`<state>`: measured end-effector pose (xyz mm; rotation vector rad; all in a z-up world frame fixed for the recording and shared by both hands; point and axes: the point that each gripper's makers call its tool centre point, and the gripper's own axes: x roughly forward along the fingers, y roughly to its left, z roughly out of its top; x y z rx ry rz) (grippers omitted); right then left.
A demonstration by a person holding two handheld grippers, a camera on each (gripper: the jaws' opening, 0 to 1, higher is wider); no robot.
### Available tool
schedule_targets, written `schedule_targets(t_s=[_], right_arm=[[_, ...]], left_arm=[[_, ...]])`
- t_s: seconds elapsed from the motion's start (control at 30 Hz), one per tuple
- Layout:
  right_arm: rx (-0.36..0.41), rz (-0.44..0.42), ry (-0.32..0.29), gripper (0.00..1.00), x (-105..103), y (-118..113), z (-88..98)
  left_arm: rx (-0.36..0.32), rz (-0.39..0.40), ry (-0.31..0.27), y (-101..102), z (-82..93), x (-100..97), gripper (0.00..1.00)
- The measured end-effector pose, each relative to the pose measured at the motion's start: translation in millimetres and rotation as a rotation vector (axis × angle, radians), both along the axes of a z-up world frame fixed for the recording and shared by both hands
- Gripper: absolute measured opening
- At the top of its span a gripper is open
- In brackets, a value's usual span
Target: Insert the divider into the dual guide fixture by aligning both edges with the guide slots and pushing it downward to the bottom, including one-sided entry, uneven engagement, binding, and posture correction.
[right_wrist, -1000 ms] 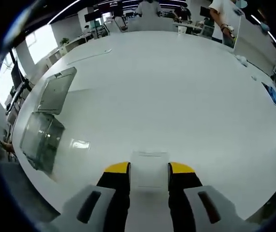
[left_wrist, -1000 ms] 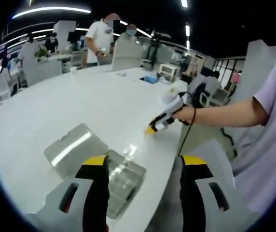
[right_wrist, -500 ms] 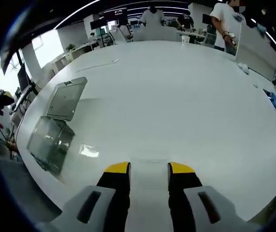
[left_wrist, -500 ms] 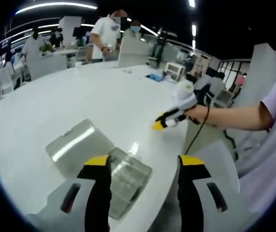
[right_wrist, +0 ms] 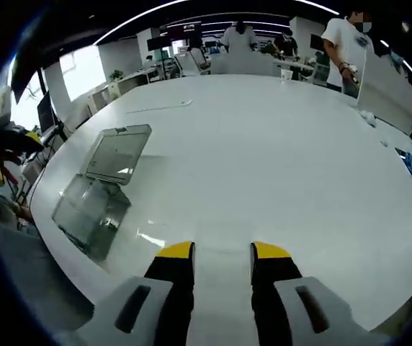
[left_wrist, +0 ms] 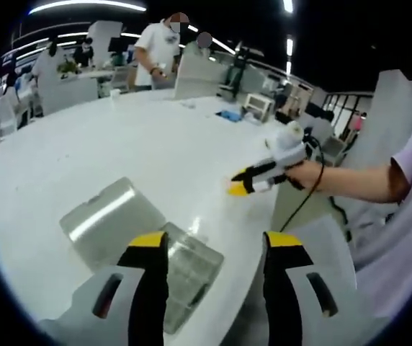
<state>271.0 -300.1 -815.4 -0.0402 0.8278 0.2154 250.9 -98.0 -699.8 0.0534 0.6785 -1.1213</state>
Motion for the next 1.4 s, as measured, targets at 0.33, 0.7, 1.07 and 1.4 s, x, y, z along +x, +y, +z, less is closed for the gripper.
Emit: schedule_targets(t_s=[0.33, 0.7, 1.07, 1.4], right_arm=[[0.022, 0.086, -0.097, 0.26, 12, 30, 39.8], [0.06, 0.216, -0.163, 0.26, 14, 76, 59.4], [0.12, 0.368, -0.242, 0.26, 22, 150, 96.3], [0.123, 0.495, -0.293, 0.26, 13, 201, 106.3]], left_arm=[[-0.017, 0.011, 0.01, -3, 3.3, 5.4, 0.49], [-0.022, 0.048, 0.039, 7, -0.7, 9.4, 0.47], [-0.104, 0.155, 0.112, 16, 1.8, 24.6, 0.4], [-0.174, 0.241, 0.155, 36, 4.9, 26.2, 0.33]])
